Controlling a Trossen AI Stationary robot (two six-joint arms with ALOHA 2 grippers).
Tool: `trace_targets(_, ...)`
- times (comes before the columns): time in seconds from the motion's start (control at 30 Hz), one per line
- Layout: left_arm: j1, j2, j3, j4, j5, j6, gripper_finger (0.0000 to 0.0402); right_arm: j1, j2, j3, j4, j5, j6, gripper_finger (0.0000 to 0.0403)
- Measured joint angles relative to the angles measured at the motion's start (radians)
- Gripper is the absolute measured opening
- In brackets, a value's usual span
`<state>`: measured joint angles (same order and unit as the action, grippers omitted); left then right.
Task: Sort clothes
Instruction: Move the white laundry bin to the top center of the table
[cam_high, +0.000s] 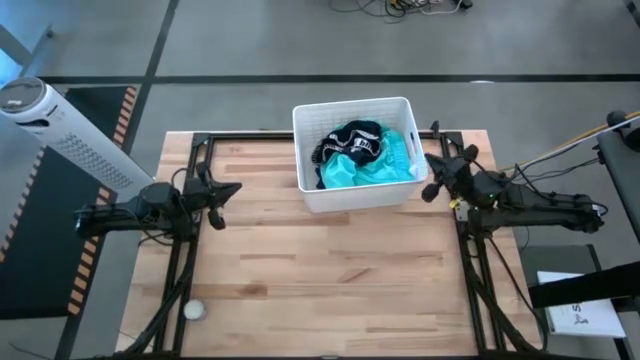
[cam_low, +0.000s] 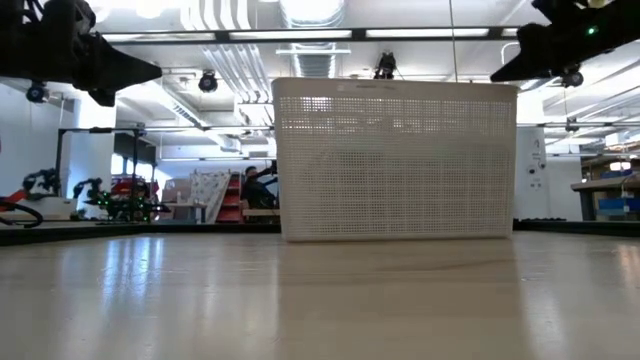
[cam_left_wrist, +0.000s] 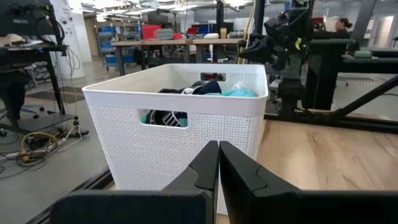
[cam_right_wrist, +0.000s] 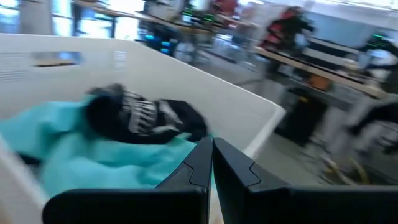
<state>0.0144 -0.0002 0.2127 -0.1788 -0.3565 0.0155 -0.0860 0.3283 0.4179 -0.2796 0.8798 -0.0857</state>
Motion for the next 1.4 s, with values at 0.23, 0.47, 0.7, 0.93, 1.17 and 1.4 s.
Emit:
trace_targets(0.23, 0.000, 0.000, 0.000, -0.009, -0.001, 0.000, 0.0000, -0.006, 0.024, 0.000, -0.090, 0.055, 0.139, 0.0000)
trace_targets(0.47, 0.000, 0.000, 0.000, -0.010, 0.000, -0.003, 0.0000, -0.006, 0.074, 0.000, -0.137, -0.051, 0.259, 0.0000)
trace_targets(0.7, 0.000, 0.000, 0.000, -0.004, 0.000, -0.003, 0.0000, -0.007, 0.141, 0.000, -0.113, -0.185, 0.297, 0.0000)
trace_targets(0.93, 0.000, 0.000, 0.001, -0.015, 0.000, -0.003, 0.0000, -0.006, 0.167, 0.000, -0.030, -0.242, 0.231, 0.0000)
trace_targets(1.17, 0.000, 0.000, 0.001, -0.024, 0.000, -0.004, 0.0000, -0.006, 0.125, -0.002, 0.056, -0.393, 0.087, 0.0000)
trace_targets(1.4, 0.000, 0.000, 0.001, -0.028, -0.001, -0.001, 0.0000, -0.006, 0.111, -0.003, 0.163, -0.773, -0.059, 0.0000)
